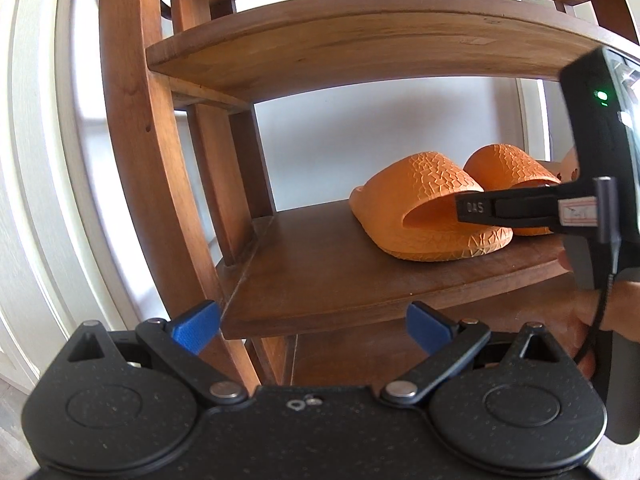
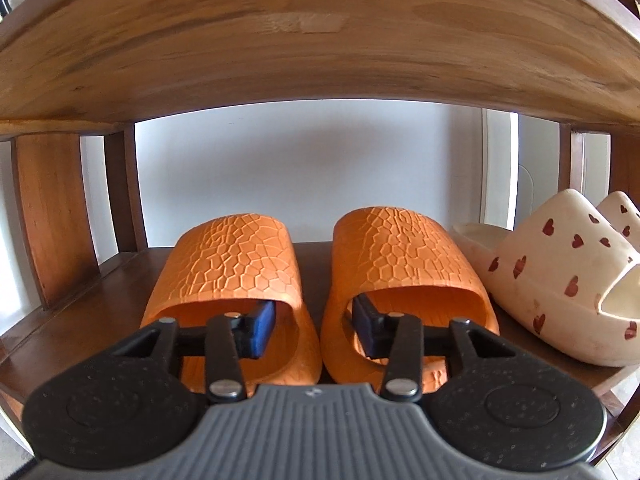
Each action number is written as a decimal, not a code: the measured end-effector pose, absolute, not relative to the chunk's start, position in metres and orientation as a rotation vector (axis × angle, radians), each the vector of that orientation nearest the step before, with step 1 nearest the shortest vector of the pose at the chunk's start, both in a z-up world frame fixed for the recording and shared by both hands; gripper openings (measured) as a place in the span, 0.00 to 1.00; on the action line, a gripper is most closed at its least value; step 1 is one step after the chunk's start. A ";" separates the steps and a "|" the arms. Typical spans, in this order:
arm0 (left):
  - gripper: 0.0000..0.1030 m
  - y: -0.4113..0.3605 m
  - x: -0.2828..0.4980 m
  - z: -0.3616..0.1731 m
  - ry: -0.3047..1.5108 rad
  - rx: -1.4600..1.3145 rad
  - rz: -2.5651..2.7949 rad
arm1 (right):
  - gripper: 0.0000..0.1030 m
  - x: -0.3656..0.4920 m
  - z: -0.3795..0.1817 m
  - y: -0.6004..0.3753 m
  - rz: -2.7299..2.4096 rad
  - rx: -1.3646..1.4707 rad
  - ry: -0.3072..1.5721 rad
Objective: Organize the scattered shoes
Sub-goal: 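Lower the orange slides beside the cream slides and open the right tool, then move the right tool down and grasp the grey sneakers on the floor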
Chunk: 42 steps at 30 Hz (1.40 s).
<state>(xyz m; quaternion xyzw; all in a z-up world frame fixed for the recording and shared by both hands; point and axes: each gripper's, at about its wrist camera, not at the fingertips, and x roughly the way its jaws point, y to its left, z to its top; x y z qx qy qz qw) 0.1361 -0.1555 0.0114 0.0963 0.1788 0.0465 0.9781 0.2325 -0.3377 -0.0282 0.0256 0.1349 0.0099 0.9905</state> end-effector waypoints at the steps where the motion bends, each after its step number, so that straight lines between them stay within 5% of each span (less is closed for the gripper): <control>1: 0.97 -0.156 0.136 0.011 0.361 0.193 0.093 | 0.52 0.231 -0.030 -0.340 0.020 0.059 0.269; 7: 0.98 -0.156 0.134 0.013 0.350 0.201 0.084 | 0.86 0.196 -0.027 -0.354 0.082 0.112 0.181; 12: 0.98 -0.151 0.130 0.016 0.360 0.192 0.074 | 0.86 0.159 -0.030 -0.361 0.136 0.105 0.138; 19: 0.99 -0.139 0.114 0.004 0.402 0.246 -0.055 | 1.00 0.086 -0.074 -0.382 0.280 0.104 0.223; 30: 0.99 -0.158 0.091 -0.013 0.382 0.223 -0.350 | 0.98 0.011 -0.045 -0.400 0.537 0.087 0.677; 32: 0.99 -0.163 0.085 -0.014 0.381 0.198 -0.390 | 0.82 -0.013 -0.023 -0.398 0.562 0.024 0.700; 34: 0.99 -0.166 0.079 -0.014 0.369 0.177 -0.437 | 0.80 -0.029 -0.011 -0.390 0.595 -0.035 0.777; 42: 0.99 -0.167 0.059 -0.017 0.320 0.207 -0.536 | 0.80 -0.071 -0.101 -0.298 0.514 -0.199 1.346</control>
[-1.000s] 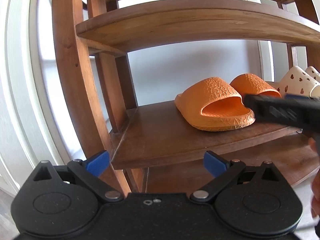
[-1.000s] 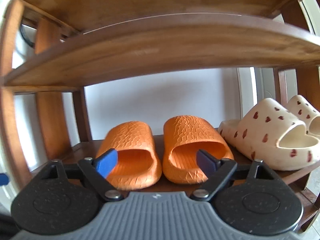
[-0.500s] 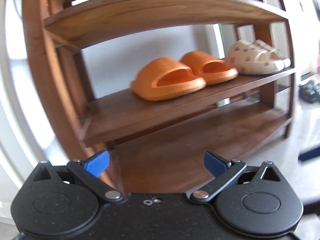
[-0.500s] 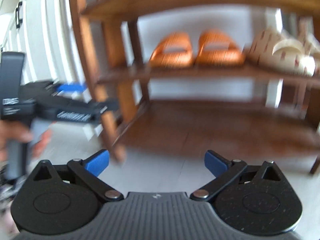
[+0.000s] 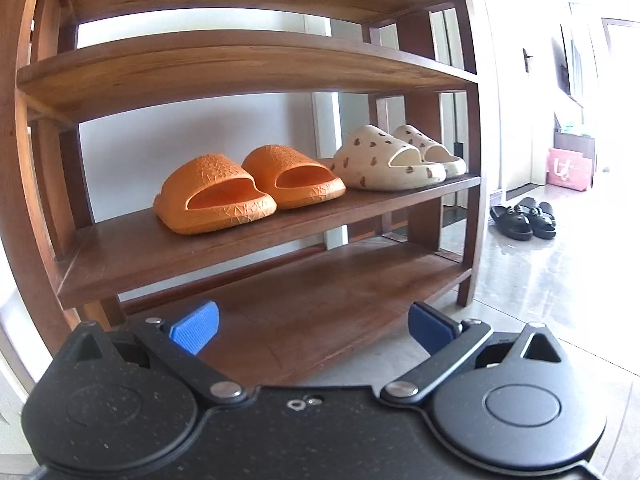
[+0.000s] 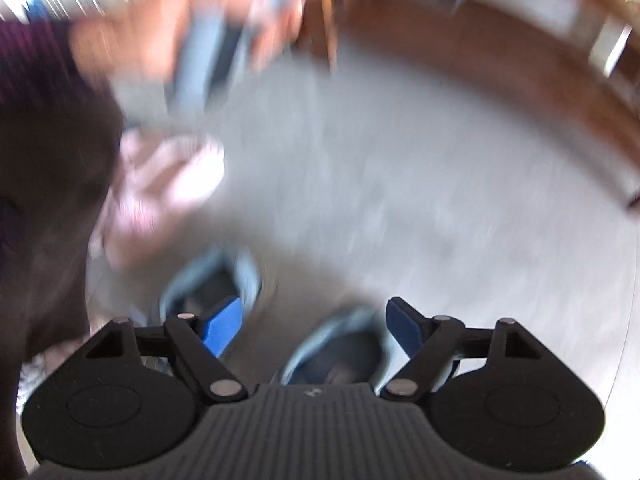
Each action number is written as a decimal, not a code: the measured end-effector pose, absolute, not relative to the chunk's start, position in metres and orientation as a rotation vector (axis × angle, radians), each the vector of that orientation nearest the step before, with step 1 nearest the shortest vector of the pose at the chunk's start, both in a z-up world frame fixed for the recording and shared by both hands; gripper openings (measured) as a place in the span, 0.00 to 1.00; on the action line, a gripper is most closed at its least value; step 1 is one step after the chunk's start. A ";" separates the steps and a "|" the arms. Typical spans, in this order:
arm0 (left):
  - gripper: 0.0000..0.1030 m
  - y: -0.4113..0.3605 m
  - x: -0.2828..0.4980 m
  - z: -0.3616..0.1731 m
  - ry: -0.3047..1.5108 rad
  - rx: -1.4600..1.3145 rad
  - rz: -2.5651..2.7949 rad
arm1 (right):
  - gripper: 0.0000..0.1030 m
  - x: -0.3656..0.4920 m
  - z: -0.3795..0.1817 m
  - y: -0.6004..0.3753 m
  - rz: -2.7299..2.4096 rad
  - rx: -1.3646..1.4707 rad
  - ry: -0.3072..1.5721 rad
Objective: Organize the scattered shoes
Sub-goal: 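Move the right tool down and grasp the grey sneakers on the floor, then lift the grey sneakers with the right tool and carry them to the rack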
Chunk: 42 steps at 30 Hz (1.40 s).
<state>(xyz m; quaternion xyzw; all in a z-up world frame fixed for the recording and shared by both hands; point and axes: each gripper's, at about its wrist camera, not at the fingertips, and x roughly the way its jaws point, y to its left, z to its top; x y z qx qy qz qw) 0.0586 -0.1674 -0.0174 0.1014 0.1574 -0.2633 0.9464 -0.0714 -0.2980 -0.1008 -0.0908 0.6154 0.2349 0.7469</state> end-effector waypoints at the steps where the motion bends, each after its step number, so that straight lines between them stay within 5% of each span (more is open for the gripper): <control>1: 0.99 -0.165 0.055 -0.017 0.318 0.217 -0.540 | 0.80 -0.074 -0.117 -0.290 0.512 -0.189 1.395; 9: 0.99 -0.142 0.038 -0.024 0.437 0.296 -0.550 | 0.78 -0.077 -0.185 -0.270 0.278 -0.151 1.387; 12: 0.99 -0.139 0.028 -0.025 0.493 0.304 -0.582 | 0.27 -0.081 -0.193 -0.274 0.258 -0.141 1.404; 14: 0.99 -0.140 0.020 -0.025 0.488 0.334 -0.602 | 0.19 -0.081 -0.190 -0.279 0.292 -0.133 1.398; 24: 0.99 -0.135 0.035 -0.032 0.495 0.304 -0.556 | 0.21 -0.065 -0.185 -0.279 0.318 0.083 1.511; 25: 0.99 -0.135 0.036 -0.032 0.496 0.301 -0.551 | 0.25 -0.061 -0.182 -0.284 0.297 0.130 1.525; 27: 0.99 -0.135 0.038 -0.032 0.495 0.298 -0.545 | 0.48 -0.060 -0.174 -0.287 0.302 0.170 1.516; 28: 0.99 -0.135 0.039 -0.032 0.494 0.297 -0.542 | 0.68 -0.060 -0.168 -0.284 0.321 0.143 1.495; 29: 0.99 -0.135 0.039 -0.032 0.494 0.297 -0.543 | 0.72 -0.061 -0.163 -0.281 0.340 0.115 1.473; 32: 0.99 -0.139 0.039 -0.033 0.491 0.309 -0.552 | 0.72 -0.066 -0.159 -0.249 0.403 -0.109 1.412; 36: 0.99 -0.144 0.036 -0.034 0.471 0.334 -0.567 | 0.70 -0.070 -0.187 -0.237 0.341 -0.054 1.482; 39: 0.99 -0.146 0.035 -0.035 0.464 0.338 -0.571 | 0.35 -0.074 -0.198 -0.232 0.316 -0.164 1.430; 42: 0.99 -0.150 0.035 -0.037 0.462 0.338 -0.581 | 0.31 -0.073 -0.193 -0.246 0.353 -0.190 1.372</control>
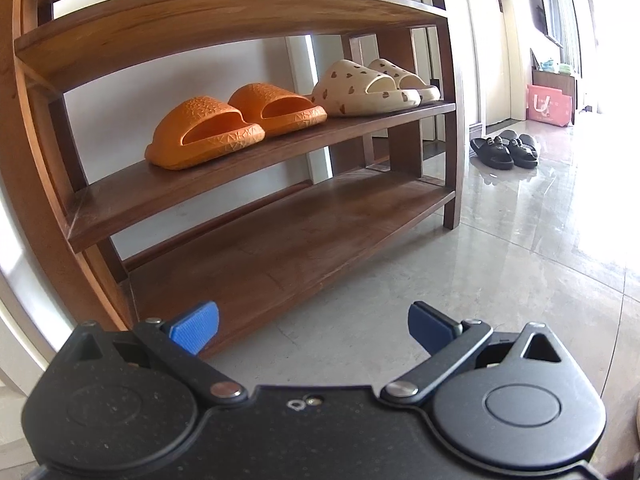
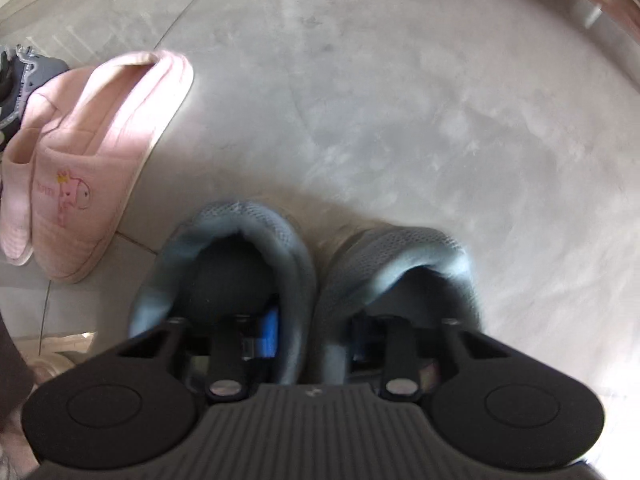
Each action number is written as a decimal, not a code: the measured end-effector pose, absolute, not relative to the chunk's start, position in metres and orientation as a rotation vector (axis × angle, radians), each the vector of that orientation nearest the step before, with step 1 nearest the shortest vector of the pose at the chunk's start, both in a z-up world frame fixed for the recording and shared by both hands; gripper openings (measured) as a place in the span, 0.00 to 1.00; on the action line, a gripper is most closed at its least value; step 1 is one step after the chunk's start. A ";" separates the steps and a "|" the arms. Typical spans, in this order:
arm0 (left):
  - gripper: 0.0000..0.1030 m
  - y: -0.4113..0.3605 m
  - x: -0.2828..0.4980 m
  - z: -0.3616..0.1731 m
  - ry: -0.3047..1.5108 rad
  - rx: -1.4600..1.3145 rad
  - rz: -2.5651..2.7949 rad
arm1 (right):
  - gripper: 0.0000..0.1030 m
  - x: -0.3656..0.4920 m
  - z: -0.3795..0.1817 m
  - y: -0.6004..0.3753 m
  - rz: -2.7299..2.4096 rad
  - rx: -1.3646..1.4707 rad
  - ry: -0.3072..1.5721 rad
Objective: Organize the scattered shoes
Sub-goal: 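Lift the grey sneakers with the right tool and carry them to the rack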
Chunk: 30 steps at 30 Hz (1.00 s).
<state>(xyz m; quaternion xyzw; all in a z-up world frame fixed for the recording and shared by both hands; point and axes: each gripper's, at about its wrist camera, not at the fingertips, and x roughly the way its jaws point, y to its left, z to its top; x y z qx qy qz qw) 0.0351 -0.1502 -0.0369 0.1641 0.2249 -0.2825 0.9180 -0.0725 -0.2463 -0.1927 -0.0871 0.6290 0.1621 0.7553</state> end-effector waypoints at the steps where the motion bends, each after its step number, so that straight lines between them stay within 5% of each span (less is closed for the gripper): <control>1: 0.99 -0.152 0.035 -0.038 0.462 0.340 -0.586 | 0.31 -0.070 -0.188 -0.253 0.331 -0.219 1.341; 13: 0.99 -0.172 0.037 -0.064 0.481 0.431 -0.601 | 0.31 0.022 -0.178 -0.352 -0.069 -0.107 1.171; 23: 0.99 -0.176 0.048 -0.066 0.446 0.453 -0.529 | 0.29 0.012 -0.167 -0.373 -0.056 0.028 1.047; 30: 0.99 -0.173 0.039 -0.028 0.270 0.368 -0.460 | 0.28 -0.013 -0.104 -0.406 -0.058 0.172 0.809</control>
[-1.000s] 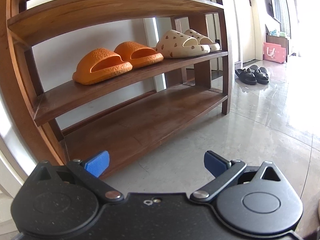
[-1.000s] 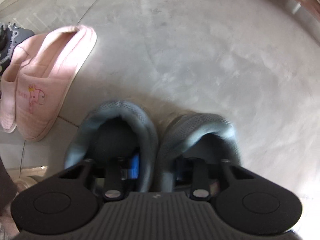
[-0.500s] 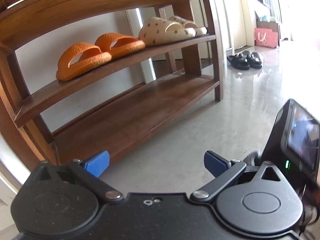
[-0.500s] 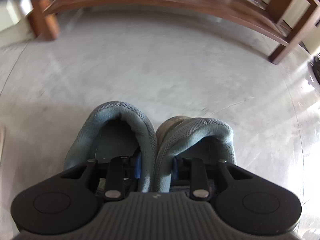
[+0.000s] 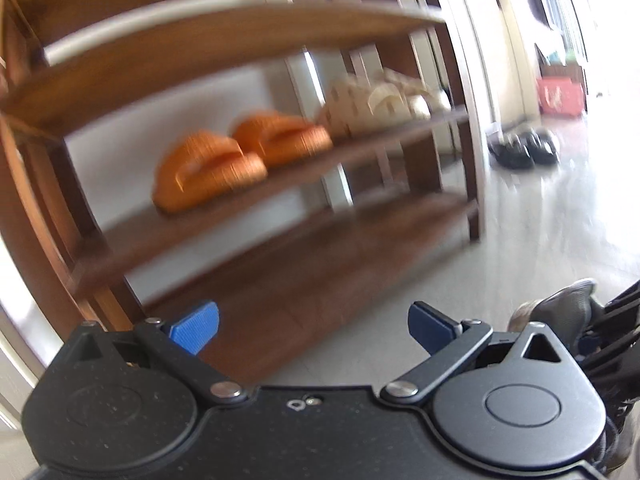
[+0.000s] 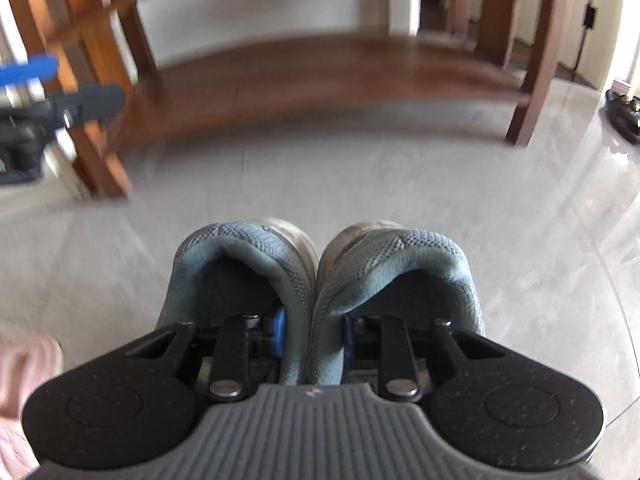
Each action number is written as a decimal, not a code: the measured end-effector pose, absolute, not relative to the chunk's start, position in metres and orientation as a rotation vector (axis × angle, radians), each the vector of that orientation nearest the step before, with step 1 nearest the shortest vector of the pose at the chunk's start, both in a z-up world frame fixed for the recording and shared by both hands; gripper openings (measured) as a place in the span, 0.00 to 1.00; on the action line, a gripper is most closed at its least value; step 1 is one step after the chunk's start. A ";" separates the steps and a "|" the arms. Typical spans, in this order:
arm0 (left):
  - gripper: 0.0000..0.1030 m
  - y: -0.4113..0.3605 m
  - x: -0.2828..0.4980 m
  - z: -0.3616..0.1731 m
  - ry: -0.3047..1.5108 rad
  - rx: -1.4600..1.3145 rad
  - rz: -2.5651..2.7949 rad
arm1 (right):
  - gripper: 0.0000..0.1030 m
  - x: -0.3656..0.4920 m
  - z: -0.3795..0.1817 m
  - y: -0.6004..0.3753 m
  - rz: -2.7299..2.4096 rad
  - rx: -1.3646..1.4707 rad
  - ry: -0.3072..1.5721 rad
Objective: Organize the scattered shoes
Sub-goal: 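Lift the grey sneakers with the right tool and carry them to the rack, then lower the grey sneakers onto the top shelf and open the right tool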
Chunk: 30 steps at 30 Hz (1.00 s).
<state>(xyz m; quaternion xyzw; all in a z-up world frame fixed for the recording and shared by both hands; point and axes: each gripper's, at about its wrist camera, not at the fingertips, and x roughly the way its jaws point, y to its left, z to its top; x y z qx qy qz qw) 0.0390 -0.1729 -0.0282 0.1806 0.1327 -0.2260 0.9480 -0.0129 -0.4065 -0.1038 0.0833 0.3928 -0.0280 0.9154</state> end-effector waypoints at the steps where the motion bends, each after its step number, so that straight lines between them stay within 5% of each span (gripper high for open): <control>1: 0.99 -0.170 0.038 -0.021 0.243 0.343 -0.439 | 0.28 -0.013 -0.092 -0.413 -0.069 0.190 0.767; 13: 0.99 -0.190 0.030 0.112 0.016 0.171 -0.415 | 0.28 0.013 0.118 -0.466 -0.157 0.143 0.263; 30: 0.99 -0.298 0.071 0.340 0.002 0.143 -0.258 | 0.29 0.043 0.353 -0.540 -0.069 0.116 0.287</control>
